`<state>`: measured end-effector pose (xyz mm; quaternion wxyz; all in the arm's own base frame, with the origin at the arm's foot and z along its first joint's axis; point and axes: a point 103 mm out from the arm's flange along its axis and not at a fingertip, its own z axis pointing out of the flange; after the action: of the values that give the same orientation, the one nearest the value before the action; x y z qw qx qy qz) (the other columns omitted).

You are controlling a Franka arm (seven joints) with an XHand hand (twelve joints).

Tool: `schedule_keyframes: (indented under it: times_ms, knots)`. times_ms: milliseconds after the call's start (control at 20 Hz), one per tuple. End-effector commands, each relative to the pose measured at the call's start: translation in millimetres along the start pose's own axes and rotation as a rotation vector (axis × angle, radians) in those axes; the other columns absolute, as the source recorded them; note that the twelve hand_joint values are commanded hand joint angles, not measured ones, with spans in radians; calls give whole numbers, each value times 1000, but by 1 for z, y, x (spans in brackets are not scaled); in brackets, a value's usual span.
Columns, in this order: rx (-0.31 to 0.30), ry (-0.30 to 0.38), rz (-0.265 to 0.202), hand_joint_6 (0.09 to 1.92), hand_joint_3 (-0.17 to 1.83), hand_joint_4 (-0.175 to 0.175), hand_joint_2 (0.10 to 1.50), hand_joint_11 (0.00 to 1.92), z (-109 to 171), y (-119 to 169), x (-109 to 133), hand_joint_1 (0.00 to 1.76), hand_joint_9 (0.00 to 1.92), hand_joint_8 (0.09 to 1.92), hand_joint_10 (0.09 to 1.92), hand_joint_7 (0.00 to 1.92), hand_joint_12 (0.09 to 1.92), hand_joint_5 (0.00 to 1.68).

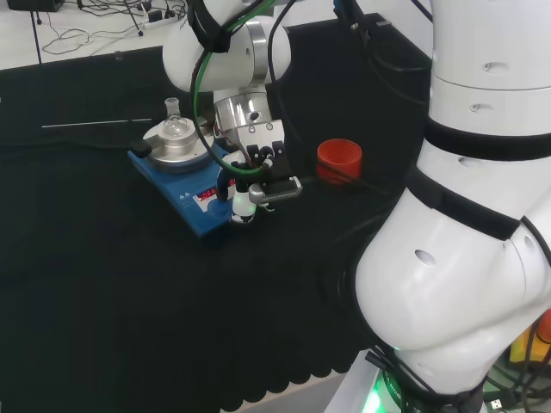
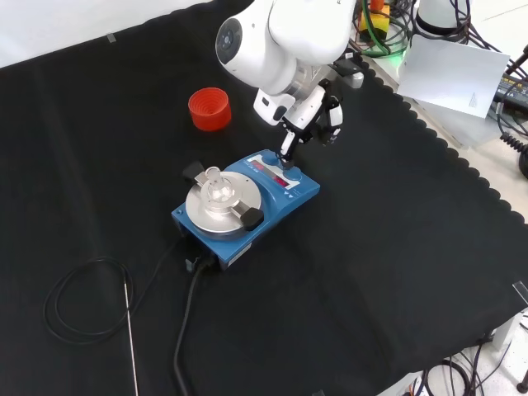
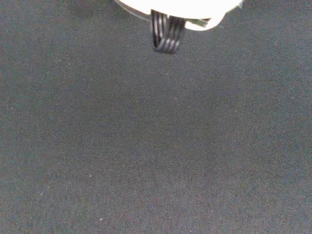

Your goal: Turn on the heater.

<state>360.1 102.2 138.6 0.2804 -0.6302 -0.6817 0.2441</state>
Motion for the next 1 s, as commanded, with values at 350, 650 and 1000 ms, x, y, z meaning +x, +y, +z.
schedule_keyframes:
  times_ms: [350, 650, 1000]
  knots:
    - [11, -6, -3, 538, 847, -30, 737, 1197, 5, 6, 1, 1380, 1545, 1414, 1327, 1394, 1188, 259]
    - [6, -13, -4, 543, 848, -30, 737, 1196, 5, 6, 3, 1380, 1544, 1415, 1328, 1393, 1188, 263]
    - [-38, -21, -10, 554, 850, -31, 736, 1195, -16, -9, 10, 1380, 1543, 1415, 1328, 1393, 1189, 274]
